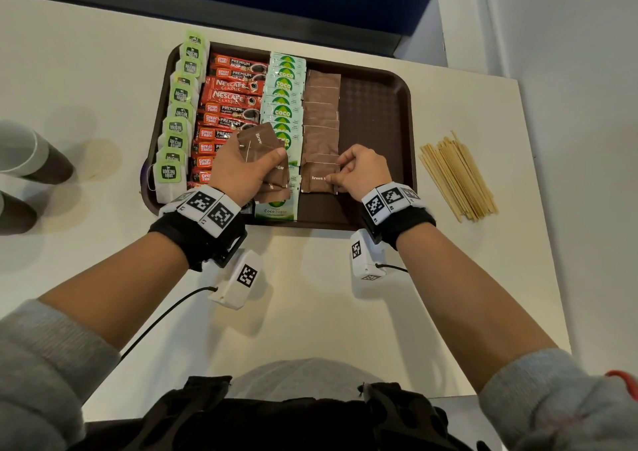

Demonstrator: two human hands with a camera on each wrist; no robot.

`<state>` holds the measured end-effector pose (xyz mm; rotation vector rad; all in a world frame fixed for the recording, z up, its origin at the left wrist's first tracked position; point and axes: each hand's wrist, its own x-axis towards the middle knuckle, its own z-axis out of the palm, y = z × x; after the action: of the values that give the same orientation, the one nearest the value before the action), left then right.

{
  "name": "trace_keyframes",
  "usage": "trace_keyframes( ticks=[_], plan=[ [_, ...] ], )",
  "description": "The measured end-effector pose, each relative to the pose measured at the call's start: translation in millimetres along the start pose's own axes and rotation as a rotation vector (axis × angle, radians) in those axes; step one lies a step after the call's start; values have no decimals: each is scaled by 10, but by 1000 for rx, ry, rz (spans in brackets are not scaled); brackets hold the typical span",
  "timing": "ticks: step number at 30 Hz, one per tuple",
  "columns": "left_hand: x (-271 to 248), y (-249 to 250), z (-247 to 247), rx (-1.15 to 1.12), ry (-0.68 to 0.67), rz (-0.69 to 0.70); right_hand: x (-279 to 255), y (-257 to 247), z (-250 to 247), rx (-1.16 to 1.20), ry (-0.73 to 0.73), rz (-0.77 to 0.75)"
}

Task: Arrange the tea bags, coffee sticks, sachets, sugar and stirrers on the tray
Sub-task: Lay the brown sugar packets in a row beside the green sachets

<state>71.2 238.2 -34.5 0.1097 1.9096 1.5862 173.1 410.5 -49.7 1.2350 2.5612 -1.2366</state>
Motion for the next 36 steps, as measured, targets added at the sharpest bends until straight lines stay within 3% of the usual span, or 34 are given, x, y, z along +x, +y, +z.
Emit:
trace_keyframes(
  ticks=[7, 11, 17, 23, 36],
  plan=[
    [2, -13, 15, 34, 12, 49, -11, 0, -49, -35, 39, -14],
    [-23, -1, 43, 25, -1, 51, -60, -135, -104, 16, 99, -106],
    [-100, 60, 74, 85, -84, 117, -223, -475, -117, 194, -267, -238],
    [-91, 46, 83, 83, -52, 126, -211, -507, -79, 264, -367, -230],
    [-85, 24, 115, -10, -90, 79, -145, -346, -200, 247, -214, -221]
  ],
)
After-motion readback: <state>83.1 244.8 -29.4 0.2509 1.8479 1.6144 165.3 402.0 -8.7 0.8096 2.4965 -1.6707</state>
